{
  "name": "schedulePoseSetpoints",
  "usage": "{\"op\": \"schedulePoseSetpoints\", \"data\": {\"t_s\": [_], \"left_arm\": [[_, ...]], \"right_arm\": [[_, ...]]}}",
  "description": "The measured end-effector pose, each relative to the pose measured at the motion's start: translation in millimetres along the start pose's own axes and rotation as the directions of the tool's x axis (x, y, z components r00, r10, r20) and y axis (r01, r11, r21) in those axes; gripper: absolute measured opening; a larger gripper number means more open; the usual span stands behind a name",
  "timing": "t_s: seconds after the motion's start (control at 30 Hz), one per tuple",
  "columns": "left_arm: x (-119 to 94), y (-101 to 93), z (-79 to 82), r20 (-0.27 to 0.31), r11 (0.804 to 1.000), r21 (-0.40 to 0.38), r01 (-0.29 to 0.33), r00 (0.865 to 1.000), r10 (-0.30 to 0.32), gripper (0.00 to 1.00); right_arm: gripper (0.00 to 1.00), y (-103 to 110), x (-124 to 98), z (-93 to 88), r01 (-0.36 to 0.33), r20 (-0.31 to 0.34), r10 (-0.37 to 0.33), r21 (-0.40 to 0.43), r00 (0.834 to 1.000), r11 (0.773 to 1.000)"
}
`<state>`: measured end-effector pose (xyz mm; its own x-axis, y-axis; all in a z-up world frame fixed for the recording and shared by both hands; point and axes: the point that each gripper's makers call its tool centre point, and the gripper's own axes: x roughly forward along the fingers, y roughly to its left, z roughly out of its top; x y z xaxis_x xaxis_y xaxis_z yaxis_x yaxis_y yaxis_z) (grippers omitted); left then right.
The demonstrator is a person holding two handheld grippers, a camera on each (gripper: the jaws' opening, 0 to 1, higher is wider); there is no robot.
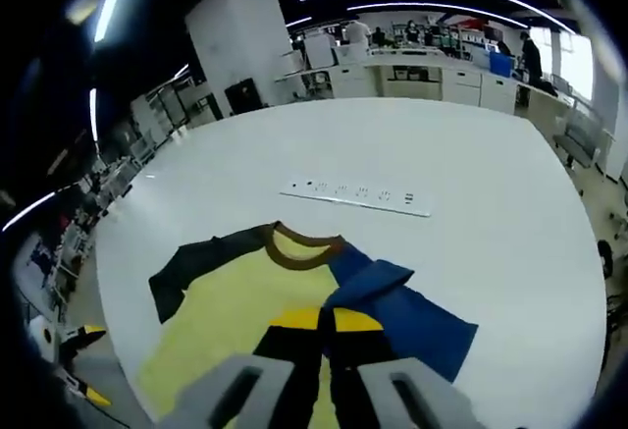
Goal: Fold the garment on the visible template until the final outline fits inside the template.
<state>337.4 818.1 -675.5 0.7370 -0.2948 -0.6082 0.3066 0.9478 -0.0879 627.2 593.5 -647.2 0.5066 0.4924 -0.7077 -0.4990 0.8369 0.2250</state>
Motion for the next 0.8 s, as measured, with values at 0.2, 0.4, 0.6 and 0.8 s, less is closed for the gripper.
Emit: {"op": "schedulePoseSetpoints", "data": {"t_s": [0.2, 0.4, 0.6, 0.8], "left_arm": [[1, -1.5, -0.2, -0.002, 1.0, 0.001, 0.008, 1.0, -0.008, 0.86], [4, -4.6, 1.0, 0.004, 1.0, -0.001, 0.027, 1.0, -0.027, 0.85], [6, -4.1, 1.6, 0.001, 1.0, 0.003, 0.03, 1.0, -0.03, 0.85], [6, -2.9, -3.0, -0.017, 0.999, 0.009, 0.032, 0.999, -0.031, 0.85]], "right_arm": [[0.0, 19, 8, 3.9, -0.013, -0.009, 0.013, -0.036, 1.0, 0.999], [0.0, 38, 17, 7.4, -0.024, -0.012, 0.023, -0.057, 1.0, 0.998], [0.0, 55, 27, 10.8, -0.018, -0.023, 0.015, -0.116, 1.0, 0.993], [0.0, 79, 37, 15.7, -0.045, -0.02, 0.043, -0.145, 0.999, 0.988]]}}
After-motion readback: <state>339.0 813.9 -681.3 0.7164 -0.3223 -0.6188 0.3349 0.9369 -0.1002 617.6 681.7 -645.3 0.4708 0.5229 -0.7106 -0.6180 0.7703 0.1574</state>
